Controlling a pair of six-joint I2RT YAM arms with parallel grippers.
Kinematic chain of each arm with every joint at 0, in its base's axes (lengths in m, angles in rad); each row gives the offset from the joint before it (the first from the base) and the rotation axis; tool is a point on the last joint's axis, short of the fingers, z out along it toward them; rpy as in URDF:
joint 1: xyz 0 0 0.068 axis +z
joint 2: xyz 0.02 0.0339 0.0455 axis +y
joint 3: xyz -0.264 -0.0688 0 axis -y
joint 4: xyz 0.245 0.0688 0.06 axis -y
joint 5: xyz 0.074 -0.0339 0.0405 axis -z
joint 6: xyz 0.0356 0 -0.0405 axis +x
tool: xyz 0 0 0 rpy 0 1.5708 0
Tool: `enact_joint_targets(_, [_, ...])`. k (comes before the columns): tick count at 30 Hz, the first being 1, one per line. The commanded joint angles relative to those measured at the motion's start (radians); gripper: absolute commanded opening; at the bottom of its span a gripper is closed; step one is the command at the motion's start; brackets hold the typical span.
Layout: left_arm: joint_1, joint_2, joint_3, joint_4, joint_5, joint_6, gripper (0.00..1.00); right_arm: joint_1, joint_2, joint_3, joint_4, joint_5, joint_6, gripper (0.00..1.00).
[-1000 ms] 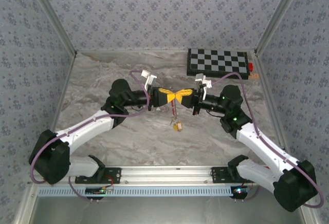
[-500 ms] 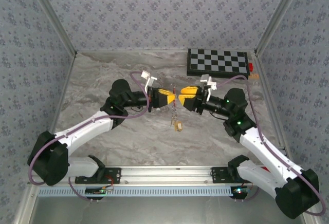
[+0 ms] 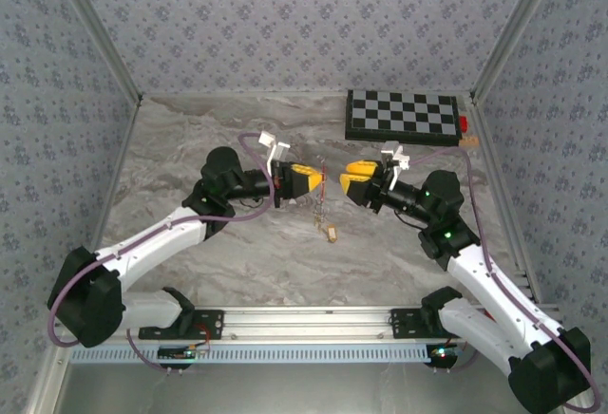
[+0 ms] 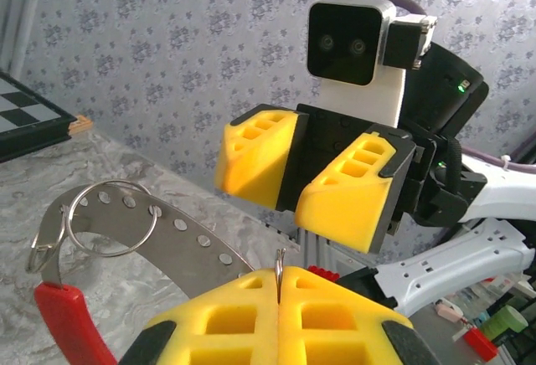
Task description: Put the keys on the keyring
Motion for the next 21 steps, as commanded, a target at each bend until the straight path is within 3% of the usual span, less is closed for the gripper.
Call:
enact_joint_targets(1, [-0.020,-0.045,0.029,-0.074,-0.072,0.080,0.00,-0.003,-0.014,-0.008,-0.013,0.030,-0.010,0.41])
enact_joint_targets(6, [-0.046,-0.078,0.043,-0.225,-0.257,0.176,0.00,0.000,-0.028,-0.012,-0.086,0.126,-0.034,0.43])
enact_joint_targets(12, [-0.051,-0.108,0.040,-0.329,-0.481,0.200,0.00,0.006,-0.007,0.023,-0.246,0.212,-0.062,0.47])
enact_joint_targets(21, [-0.051,-0.136,0.041,-0.408,-0.575,0.226,0.00,0.049,0.040,0.030,-0.339,0.342,-0.091,0.51])
